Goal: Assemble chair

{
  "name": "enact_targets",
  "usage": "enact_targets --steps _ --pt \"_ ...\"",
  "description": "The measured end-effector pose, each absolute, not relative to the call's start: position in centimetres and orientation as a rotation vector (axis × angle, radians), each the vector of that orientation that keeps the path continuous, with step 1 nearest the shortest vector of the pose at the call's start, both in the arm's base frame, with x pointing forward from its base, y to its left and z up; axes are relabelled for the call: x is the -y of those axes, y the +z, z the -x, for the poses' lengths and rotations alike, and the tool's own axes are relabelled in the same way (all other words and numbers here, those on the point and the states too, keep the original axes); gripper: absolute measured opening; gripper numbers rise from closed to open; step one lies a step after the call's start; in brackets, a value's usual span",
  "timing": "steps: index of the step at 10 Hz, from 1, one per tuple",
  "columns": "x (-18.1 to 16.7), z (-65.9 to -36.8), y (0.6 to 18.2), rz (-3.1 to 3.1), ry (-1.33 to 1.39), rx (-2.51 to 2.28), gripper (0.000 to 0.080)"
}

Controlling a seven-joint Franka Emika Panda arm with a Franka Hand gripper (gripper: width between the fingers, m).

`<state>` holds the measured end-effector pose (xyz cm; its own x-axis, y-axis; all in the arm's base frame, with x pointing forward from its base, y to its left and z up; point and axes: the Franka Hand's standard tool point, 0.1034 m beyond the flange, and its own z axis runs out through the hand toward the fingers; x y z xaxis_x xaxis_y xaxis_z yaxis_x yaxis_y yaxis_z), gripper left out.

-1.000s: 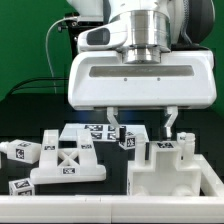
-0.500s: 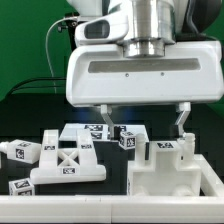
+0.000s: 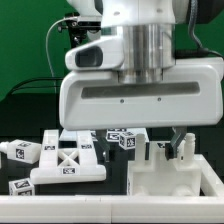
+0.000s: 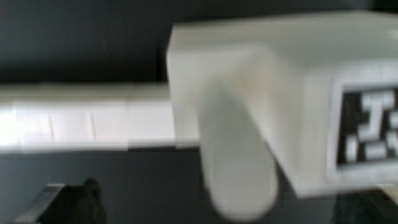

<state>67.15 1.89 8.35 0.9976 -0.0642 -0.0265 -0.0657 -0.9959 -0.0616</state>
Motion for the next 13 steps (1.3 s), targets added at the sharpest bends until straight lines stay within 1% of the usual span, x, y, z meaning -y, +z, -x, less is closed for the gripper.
enact_targets --steps 1,3,4,6,7,10,13 --pt "-2.1 -67.0 8.0 3.068 0.141 -0.119 0.0649" --pt "-2.0 -66.4 7.9 3.043 0.338 -0.128 0.0649" --pt "-2.0 -67.0 7.8 3.048 0.305 -0.128 0.0649" --pt "-1.8 -66.9 7.5 3.047 0.313 -0.133 0.0649" --pt "-1.2 -67.0 6.6 3.046 0.329 -0.145 0.0649" --pt "-1.2 -66.9 5.3 3.047 0.349 -0.176 0.0649" --pt "-0.9 -66.3 4.4 3.043 0.381 -0.19 0.0649"
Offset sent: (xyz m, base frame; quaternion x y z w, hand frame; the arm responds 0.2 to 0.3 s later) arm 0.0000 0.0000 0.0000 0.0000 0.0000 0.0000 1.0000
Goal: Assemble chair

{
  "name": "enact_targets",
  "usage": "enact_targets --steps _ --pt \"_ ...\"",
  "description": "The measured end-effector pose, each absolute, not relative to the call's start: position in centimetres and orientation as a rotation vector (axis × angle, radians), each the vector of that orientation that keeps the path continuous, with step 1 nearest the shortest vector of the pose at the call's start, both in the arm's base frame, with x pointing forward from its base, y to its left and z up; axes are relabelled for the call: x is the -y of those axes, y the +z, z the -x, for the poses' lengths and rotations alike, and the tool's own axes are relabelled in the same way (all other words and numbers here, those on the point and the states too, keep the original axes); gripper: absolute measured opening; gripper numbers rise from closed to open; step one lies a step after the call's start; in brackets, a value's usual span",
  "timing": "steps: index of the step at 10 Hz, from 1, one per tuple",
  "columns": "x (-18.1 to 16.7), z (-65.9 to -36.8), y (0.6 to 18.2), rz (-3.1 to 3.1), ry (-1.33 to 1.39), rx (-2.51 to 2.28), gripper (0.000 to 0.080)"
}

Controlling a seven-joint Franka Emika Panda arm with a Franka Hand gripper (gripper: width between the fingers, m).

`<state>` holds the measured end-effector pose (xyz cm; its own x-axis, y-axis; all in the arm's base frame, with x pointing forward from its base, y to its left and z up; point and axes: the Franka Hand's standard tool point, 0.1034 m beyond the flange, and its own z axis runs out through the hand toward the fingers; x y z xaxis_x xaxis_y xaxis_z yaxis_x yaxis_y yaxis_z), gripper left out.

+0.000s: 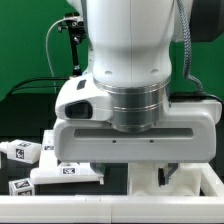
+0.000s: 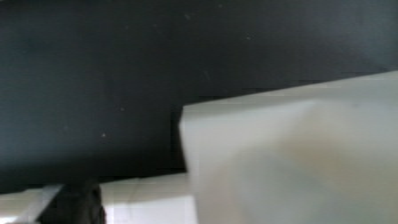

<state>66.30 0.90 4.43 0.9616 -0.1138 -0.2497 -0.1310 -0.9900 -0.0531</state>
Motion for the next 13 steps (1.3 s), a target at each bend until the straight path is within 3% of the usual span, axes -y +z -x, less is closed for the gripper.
enact_targets --steps 5,6,7,9,10,11,13 --pt "-0.31 -65.65 3.55 3.04 0.403 -0.213 0.0649" --pt "-0.33 -65.64 3.54 3.04 0.404 -0.212 0.0546" --pt "-0.32 -65.64 3.53 3.04 0.404 -0.213 0.0546" --pt "-0.32 -65.64 3.53 3.04 0.404 -0.213 0.0188" --pt "-0.32 -65.64 3.53 3.04 0.404 -0.213 0.0188" --pt "-0.32 -65.64 3.53 3.04 0.404 -0.213 0.0041" --pt "-0.5 -65.71 3.7 3.04 0.4 -0.21 0.0026"
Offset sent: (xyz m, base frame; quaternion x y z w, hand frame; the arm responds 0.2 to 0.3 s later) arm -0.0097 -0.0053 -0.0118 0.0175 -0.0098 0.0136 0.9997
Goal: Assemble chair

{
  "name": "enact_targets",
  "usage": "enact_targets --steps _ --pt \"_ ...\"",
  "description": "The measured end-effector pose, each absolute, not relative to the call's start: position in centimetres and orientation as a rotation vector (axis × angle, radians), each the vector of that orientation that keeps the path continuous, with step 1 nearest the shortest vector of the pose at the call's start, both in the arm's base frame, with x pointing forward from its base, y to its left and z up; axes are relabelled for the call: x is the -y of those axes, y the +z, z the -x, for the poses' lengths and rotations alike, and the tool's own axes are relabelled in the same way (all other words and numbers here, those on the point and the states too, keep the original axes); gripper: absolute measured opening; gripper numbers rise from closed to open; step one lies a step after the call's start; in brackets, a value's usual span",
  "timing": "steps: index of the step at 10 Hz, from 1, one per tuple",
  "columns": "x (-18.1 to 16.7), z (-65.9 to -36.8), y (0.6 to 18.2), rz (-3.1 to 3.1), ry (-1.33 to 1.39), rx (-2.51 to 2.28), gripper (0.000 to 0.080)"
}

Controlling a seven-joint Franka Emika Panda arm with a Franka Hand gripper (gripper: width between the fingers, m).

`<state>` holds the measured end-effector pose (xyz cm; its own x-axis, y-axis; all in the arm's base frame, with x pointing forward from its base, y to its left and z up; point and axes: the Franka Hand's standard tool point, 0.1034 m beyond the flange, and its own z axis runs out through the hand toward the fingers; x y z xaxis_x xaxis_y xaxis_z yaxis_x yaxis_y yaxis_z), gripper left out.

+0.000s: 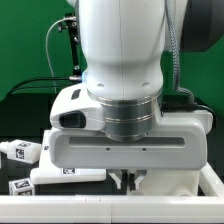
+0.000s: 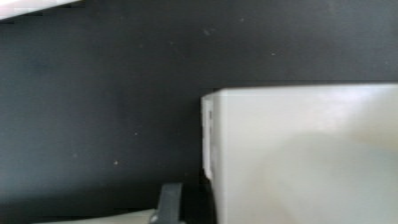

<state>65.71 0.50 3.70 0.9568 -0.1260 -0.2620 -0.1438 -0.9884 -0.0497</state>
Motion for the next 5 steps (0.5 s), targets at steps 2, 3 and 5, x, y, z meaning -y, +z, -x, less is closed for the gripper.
enact_targets --steps 2,3,5 --pt "-2.1 -65.5 6.2 3.038 0.373 -0.181 0.0026" --pt "-2.4 -64.5 7.6 3.034 0.373 -0.177 0.0026" --pt "-2.1 -62.6 9.9 3.037 0.294 -0.144 0.0026"
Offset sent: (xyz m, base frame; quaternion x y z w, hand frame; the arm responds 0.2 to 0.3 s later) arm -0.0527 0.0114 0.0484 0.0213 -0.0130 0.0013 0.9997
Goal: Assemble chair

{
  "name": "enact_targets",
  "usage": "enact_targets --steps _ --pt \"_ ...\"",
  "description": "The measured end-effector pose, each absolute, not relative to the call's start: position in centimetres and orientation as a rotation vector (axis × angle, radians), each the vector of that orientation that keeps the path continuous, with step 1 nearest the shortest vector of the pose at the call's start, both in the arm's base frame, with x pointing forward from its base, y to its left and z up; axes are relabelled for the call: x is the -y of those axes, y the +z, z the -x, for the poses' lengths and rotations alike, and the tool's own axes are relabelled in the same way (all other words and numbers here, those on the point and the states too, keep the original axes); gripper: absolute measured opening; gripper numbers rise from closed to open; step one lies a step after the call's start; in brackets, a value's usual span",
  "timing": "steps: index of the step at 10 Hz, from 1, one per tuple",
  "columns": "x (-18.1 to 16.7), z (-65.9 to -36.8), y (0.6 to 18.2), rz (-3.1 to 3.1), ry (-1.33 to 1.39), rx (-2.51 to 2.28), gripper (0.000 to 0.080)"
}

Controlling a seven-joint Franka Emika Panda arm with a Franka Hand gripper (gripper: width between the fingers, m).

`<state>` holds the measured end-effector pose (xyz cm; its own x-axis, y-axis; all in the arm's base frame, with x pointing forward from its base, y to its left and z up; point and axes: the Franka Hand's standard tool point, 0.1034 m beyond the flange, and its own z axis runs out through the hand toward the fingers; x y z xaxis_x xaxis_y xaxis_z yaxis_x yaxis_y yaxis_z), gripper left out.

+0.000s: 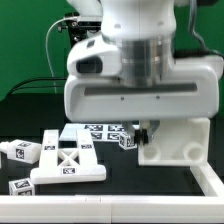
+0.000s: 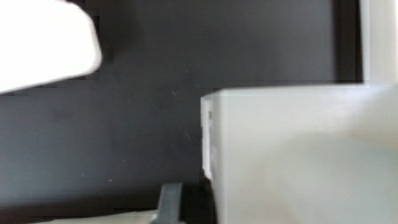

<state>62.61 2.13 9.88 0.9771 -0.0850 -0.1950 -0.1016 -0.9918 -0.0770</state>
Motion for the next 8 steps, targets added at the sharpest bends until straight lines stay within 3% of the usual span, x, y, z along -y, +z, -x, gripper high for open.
enact_targets --steps 2,6,8 --pt "-1.2 -60.8 10.4 3.049 0.202 -0.122 0.0026" --pt "-0.6 -62.5 8.8 3.094 -0.363 -0.115 0.0026" --pt "0.0 -62.9 9.0 3.088 -0.567 -0.114 0.0026"
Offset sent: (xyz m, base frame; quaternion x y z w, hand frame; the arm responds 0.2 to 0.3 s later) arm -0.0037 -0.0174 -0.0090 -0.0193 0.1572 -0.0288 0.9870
